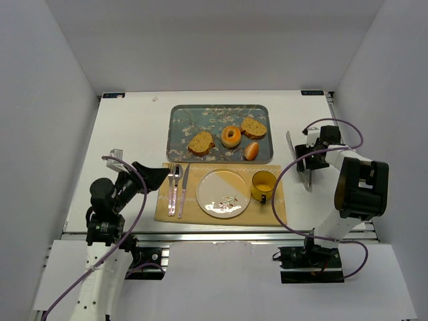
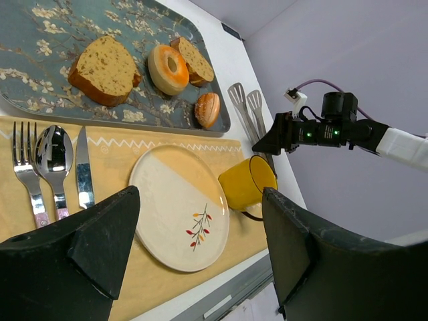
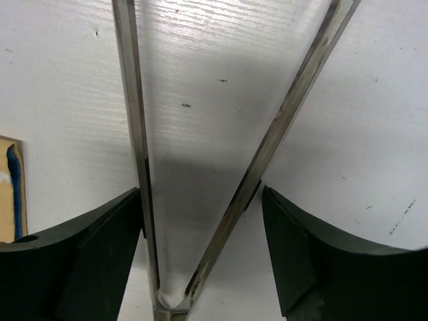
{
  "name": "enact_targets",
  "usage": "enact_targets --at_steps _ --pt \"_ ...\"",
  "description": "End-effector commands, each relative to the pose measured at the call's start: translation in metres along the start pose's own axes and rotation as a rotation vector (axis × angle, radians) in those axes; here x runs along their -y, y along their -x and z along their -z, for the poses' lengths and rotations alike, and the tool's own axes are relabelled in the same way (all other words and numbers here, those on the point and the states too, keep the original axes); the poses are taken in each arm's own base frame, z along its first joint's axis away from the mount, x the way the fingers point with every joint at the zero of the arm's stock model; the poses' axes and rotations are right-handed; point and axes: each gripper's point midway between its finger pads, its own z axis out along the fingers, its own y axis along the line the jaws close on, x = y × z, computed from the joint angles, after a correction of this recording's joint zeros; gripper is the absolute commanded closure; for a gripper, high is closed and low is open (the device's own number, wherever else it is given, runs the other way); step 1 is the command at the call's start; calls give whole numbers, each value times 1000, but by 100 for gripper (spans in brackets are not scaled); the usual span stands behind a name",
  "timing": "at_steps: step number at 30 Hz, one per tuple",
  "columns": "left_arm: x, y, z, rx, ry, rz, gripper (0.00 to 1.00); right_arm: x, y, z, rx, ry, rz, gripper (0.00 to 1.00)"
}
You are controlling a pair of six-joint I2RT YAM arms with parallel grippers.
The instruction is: Place the bread
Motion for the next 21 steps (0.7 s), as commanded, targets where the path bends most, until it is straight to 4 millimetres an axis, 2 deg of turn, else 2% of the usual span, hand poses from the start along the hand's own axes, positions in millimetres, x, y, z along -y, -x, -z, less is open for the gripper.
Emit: enact_targets --at_steps 1,6,9,17,19,21 --pt "11 9 5 21 -14 -20 17 -4 -12 -7 -29 3 -16 26" --pt "13 10 8 27 -13 -21 17 -1 -24 -9 -61 -27 -14 30" --pt "14 11 10 33 -12 -24 17 0 -26 -9 -56 -34 -12 36" --pt "21 16 14 48 -17 -35 17 -4 -19 -8 -33 -6 7 72" --pt "21 16 15 49 -12 -37 17 -6 -9 -2 -3 11 10 81" --pt "23 18 17 55 -12 -39 17 -8 11 11 49 27 23 89"
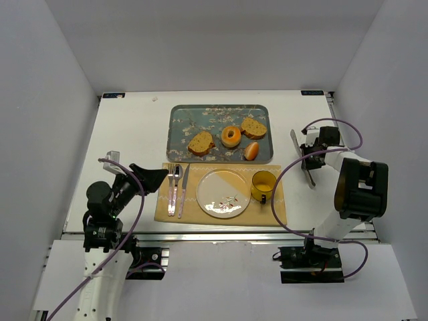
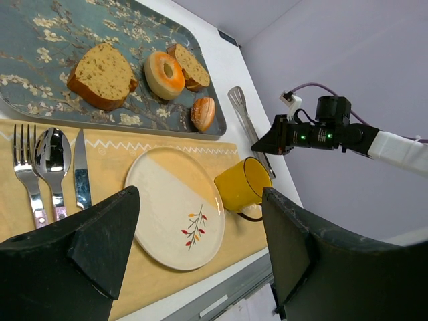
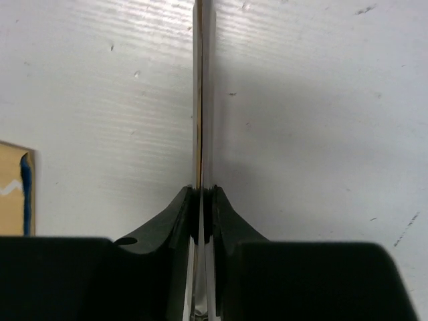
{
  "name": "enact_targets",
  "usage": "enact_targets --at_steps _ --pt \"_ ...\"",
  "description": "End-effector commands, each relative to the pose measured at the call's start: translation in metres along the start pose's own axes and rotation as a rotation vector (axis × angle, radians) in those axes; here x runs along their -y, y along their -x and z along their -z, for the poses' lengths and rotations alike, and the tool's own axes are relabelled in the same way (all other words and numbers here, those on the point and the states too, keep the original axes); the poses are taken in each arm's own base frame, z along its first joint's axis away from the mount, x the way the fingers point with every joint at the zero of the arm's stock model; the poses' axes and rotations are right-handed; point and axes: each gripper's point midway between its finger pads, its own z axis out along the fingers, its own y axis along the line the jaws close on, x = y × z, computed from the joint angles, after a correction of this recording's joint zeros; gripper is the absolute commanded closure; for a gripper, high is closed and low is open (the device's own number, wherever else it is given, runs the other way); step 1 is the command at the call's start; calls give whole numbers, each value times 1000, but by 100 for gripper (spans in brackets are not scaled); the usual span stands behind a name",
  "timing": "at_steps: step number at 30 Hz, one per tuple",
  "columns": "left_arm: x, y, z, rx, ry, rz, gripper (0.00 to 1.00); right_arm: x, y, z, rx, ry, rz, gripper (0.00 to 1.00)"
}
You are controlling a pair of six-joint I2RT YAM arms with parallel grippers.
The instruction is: Place the bread
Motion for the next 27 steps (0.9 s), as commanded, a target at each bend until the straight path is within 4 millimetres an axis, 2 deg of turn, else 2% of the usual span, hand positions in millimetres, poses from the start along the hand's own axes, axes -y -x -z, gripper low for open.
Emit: enact_targets --at_steps 1,3,4,6,7,9,12,13,16,22,27 --pt "12 12 6 33 -10 -28 17 -11 15 19 36 60 26 90" --pt "13 12 8 34 -11 -29 17 -14 49 39 133 88 54 93" --pt "14 13 8 35 -12 -30 17 -26 60 47 172 144 68 93" --pt "14 12 9 37 -14 -28 17 -34 89 66 253 171 106 93" --pt "15 13 9 41 -15 -27 17 -48 97 72 272 211 131 92" --pt "15 13 9 45 -17 -23 17 -62 114 83 312 243 167 89" --pt "18 15 10 51 -23 -25 17 -94 128 91 339 310 204 83" --pt "19 16 11 52 -24 -25 17 -114 131 92 340 348 235 82" --pt "19 17 12 51 -18 -29 17 -140 143 94 354 392 265 77" --pt "20 17 15 59 -13 -31 17 -174 156 94 369 431 364 72" --pt "20 18 14 60 -16 -30 17 -188 160 97 373 452 404 69"
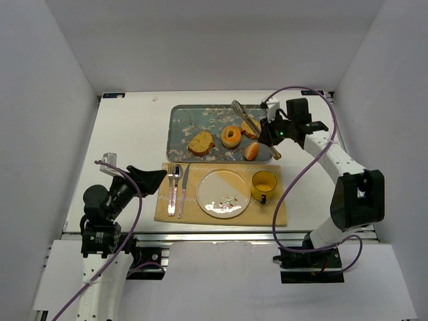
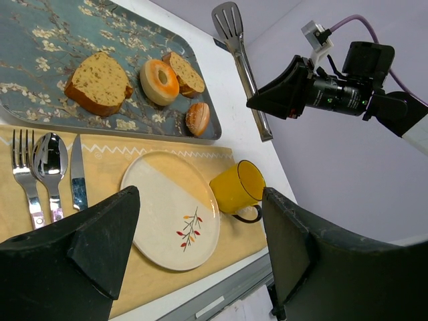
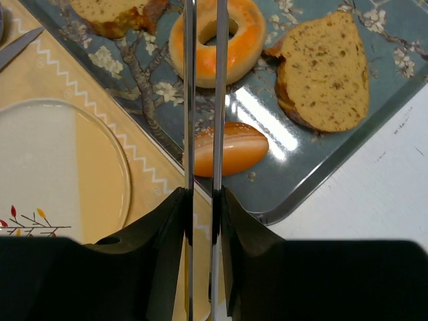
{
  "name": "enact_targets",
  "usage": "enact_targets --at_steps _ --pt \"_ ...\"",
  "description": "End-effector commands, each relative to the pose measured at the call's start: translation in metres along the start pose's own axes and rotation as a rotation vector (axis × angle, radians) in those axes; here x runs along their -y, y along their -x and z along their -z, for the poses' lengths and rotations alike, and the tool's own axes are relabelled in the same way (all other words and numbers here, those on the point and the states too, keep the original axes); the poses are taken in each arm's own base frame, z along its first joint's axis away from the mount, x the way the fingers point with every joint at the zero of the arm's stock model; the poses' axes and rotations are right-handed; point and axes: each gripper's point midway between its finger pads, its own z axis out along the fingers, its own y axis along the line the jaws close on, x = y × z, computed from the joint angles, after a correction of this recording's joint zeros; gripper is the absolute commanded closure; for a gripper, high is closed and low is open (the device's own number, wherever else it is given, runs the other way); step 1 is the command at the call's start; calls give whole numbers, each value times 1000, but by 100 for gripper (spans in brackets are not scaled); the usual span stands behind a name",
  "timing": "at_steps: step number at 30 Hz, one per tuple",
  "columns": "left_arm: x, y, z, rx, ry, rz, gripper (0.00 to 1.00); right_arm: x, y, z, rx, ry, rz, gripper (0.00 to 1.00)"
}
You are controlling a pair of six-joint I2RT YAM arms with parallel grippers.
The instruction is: Place the bread
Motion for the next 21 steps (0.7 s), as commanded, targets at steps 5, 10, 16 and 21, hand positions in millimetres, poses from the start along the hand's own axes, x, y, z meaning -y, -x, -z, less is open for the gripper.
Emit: enact_targets --at_steps 5,10,16,21 --pt "6 9 1 24 -6 -14 17 -11 26 1 43 21 86 67" --pt "5 7 1 23 -7 -12 17 -12 28 1 42 17 107 64" --pt "3 6 1 21 -3 -12 17 -13 30 -1 28 0 169 63" --pt "2 5 1 19 -1 -12 17 -21 28 -5 4 -1 281 61"
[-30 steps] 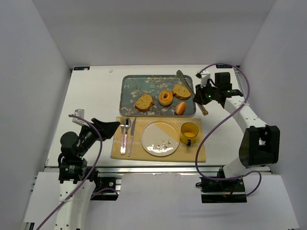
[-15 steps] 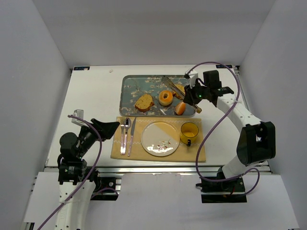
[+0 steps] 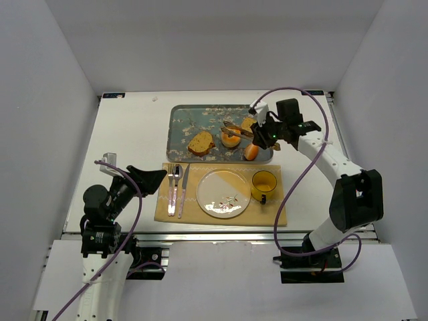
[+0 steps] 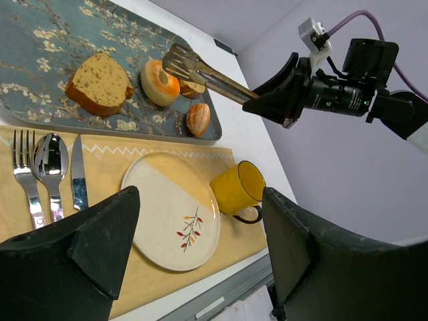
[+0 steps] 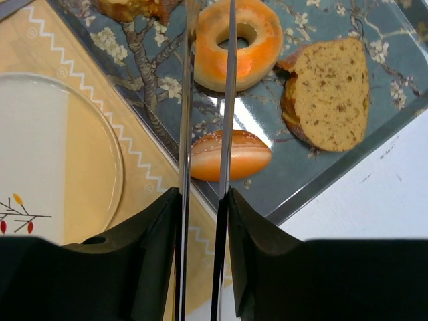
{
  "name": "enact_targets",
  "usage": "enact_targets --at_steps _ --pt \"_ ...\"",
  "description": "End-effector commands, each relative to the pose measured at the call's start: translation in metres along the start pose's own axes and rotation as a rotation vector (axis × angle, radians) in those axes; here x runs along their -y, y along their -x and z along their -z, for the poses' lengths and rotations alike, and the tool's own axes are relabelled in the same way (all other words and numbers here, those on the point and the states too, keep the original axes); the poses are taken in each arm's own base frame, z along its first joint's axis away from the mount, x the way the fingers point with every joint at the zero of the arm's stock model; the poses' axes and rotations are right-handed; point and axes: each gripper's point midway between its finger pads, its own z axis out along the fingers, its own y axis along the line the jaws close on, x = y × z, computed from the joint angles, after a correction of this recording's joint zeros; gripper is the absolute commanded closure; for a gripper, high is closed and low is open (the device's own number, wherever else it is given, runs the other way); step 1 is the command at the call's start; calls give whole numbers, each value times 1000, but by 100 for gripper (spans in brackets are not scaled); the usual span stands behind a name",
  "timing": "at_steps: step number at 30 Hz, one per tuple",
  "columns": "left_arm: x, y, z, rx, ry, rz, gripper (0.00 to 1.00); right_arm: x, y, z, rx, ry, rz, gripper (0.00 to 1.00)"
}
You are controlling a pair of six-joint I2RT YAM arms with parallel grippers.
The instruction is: Place the bread
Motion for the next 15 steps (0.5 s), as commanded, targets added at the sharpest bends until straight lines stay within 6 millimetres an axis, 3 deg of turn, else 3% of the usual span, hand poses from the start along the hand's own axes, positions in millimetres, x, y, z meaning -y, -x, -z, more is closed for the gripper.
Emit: enact_targets --at_steps 1,15 --pt "2 4 2 18 0 -10 17 -1 19 2 23 -20 132 60" --pt "2 3 3 21 1 -10 17 -13 9 1 -23 -42 244 54"
